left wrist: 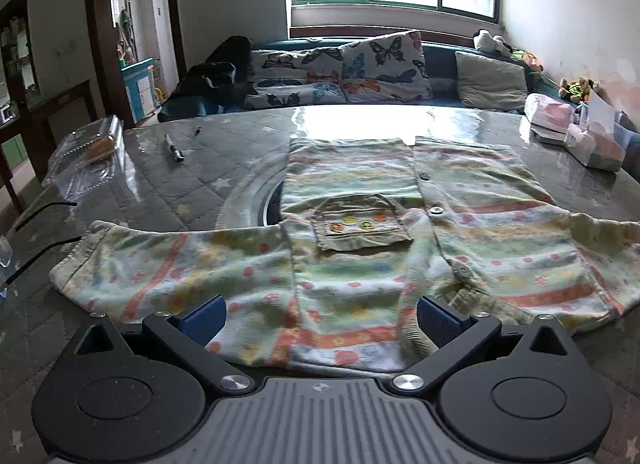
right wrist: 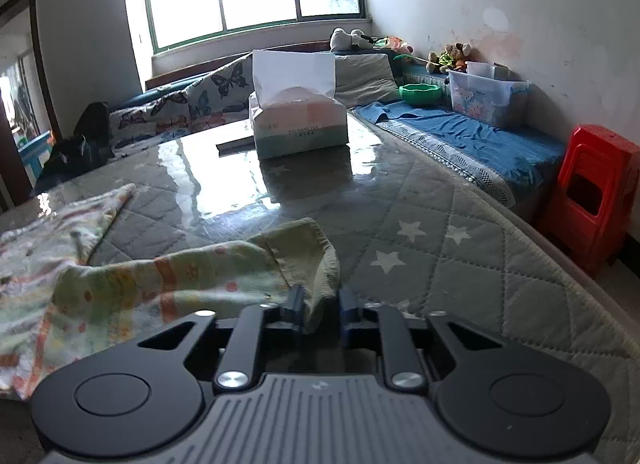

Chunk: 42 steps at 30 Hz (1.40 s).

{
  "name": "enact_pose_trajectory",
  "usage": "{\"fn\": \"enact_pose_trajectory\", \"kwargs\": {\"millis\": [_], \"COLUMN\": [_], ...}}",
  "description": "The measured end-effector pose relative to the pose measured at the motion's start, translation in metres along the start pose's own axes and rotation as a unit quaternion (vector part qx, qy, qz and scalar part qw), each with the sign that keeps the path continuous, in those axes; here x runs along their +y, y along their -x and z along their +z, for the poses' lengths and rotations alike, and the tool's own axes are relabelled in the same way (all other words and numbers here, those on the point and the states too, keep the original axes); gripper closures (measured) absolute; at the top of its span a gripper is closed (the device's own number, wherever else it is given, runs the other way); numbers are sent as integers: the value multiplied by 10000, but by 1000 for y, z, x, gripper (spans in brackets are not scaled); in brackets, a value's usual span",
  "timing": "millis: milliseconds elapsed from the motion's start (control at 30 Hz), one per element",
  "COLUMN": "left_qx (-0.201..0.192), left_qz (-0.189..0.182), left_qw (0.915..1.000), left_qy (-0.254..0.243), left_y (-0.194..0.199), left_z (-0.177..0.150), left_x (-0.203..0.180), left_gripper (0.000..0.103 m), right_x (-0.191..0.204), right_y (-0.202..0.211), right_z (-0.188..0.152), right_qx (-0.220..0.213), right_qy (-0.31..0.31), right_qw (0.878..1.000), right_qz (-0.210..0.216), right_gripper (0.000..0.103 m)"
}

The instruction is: Fold clothes

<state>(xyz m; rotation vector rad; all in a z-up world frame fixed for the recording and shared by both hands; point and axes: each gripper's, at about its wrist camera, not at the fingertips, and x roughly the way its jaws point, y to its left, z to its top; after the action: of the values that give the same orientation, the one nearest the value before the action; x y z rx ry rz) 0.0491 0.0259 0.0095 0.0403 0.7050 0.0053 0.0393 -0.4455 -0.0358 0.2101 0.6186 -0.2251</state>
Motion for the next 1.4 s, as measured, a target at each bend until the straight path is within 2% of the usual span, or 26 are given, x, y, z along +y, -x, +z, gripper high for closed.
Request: {"fn": "enact_pose_trajectory", "kwargs": {"millis": [267, 400, 567, 733, 933, 1200, 1400], "left_qx": [84, 152, 177, 153, 70, 91, 128], "left_qz": [-226, -329, -429, -385, -337, -293, -255], "left_qw": [9997, 9992, 9989, 9991, 9991, 9980, 9975], "left_qy": [-68, -150, -113, 28, 242, 557, 644], "left_y": [-6, -11, -13, -11, -6, -6, -10], "left_z": [3, 3, 2, 0, -1, -6, -5], "left_x": [-16, -25, -26, -14, 6, 29, 36], "left_gripper": [0, 0, 0, 0, 0, 0, 0], "right_x": [7, 23, 65, 118, 191, 274, 296], "right_y": [14, 28, 46, 56, 64, 54, 56], "right_z": [7, 18, 36, 50, 57, 32, 18], "right_qx": [-201, -334, -522, -595, -605, -242, -78], "right_qy": [-181, -120, 214, 571, 1048, 1533, 1790], "right_qw": [9991, 9970, 9901, 9786, 9589, 9377, 9261], "right_qz": [312, 683, 1283, 1887, 2568, 3110, 3319], "right_gripper": [95, 96, 96, 96, 96, 95, 82]}}
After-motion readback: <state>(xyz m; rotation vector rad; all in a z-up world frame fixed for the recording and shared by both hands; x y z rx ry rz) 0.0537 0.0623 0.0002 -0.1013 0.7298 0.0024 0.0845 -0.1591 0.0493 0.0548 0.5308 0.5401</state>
